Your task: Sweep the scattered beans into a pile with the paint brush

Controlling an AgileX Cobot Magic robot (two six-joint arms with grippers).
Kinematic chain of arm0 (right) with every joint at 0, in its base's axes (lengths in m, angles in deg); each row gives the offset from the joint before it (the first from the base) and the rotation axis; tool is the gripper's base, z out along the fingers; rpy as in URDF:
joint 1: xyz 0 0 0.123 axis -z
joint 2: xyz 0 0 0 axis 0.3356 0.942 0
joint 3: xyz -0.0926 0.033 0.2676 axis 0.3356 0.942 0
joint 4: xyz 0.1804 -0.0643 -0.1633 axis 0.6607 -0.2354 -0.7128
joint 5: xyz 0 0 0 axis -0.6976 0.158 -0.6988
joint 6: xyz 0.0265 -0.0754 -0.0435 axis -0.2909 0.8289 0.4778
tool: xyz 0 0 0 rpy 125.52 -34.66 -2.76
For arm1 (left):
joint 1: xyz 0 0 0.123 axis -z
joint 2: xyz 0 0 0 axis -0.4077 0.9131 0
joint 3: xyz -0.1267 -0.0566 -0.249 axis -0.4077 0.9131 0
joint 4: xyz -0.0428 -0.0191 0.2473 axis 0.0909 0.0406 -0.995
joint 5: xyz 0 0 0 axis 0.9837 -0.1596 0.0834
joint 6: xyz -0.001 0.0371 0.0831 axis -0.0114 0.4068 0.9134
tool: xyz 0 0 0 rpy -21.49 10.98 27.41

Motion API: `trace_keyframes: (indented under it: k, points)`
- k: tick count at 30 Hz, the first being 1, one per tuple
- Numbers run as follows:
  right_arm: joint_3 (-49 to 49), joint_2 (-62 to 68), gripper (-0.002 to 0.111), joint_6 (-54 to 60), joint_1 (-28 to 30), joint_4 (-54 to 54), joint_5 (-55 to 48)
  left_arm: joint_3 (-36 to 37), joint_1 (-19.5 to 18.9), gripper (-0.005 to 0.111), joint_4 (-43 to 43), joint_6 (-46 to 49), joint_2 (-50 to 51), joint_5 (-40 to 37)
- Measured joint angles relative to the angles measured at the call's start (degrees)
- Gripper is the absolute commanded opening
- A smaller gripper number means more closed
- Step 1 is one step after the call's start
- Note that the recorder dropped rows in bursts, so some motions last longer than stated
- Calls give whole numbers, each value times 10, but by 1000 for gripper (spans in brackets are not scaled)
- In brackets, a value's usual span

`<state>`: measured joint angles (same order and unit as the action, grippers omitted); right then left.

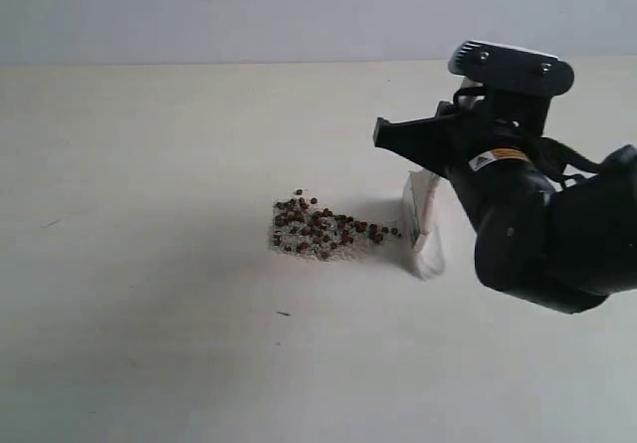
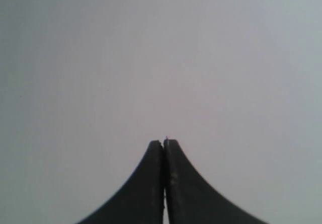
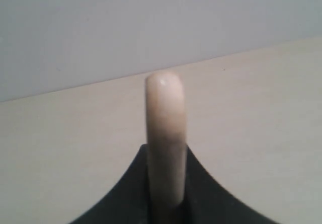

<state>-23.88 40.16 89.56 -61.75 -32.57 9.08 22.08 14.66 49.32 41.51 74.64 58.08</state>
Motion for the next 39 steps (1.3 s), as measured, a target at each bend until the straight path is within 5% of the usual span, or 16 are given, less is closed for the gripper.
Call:
trace_keyframes:
  k: [10,39]
  points:
    - [-80,42,0,6,-60,29,-11,0,0,0,0,0,0,0]
    - [-102,-19,0,155,-76,187,-31,0,0,0,0,0,0,0]
